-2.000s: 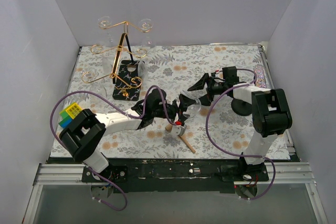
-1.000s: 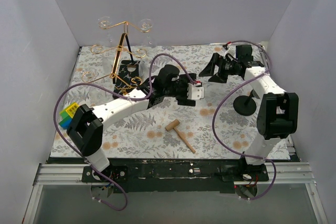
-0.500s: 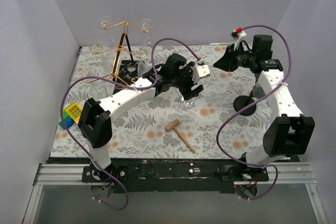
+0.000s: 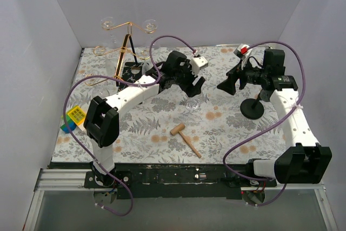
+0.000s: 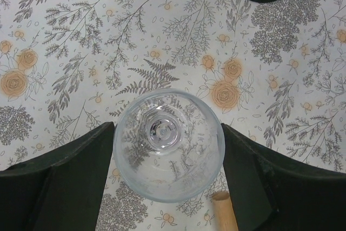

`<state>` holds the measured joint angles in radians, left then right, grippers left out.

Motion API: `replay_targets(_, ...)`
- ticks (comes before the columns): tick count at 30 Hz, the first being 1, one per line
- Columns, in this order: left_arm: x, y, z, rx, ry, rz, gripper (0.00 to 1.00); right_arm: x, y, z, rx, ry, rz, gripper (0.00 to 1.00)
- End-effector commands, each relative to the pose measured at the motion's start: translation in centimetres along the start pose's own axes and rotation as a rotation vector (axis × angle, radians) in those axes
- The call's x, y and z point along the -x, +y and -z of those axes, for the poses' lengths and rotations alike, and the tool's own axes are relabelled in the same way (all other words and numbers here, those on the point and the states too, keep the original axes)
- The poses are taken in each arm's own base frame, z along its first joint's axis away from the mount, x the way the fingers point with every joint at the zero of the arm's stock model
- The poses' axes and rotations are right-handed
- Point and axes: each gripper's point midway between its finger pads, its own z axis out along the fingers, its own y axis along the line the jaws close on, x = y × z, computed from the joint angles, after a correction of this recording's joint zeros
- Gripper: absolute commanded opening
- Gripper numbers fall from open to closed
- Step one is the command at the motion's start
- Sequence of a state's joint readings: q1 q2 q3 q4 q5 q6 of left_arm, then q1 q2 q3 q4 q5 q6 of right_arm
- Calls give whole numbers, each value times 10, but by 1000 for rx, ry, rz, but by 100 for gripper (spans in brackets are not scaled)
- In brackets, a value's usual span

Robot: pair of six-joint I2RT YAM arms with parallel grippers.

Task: Take the wine glass off the wine glass rack
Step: Place the wine glass at the center of the board.

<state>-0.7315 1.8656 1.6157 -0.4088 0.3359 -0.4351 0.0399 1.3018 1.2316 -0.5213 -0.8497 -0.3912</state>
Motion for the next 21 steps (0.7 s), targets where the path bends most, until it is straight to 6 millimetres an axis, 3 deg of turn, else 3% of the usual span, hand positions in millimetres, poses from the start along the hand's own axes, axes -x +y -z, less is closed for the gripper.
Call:
replay_targets(1, 17, 4, 3, 20, -39, 32, 66, 21, 2, 5, 3, -61, 124, 94)
replay_targets(10, 26, 14, 1, 67, -55, 56, 92, 22, 3, 2, 31, -50, 116, 93)
replay_targets(11, 26, 14, 1, 70, -55, 60, 98, 23, 4, 2, 40, -53, 117, 93)
replay_targets(14, 32, 12, 5, 60, -72, 64, 98, 25, 9, 2, 69, -60, 132, 93)
replay_targets(17, 55, 11, 21, 57, -128, 65, 98, 29, 18, 0, 107, -60, 202, 94)
replay_targets(21, 108, 25, 68, 85, -264, 77, 98, 32, 27, -12, 139, -45, 322, 98)
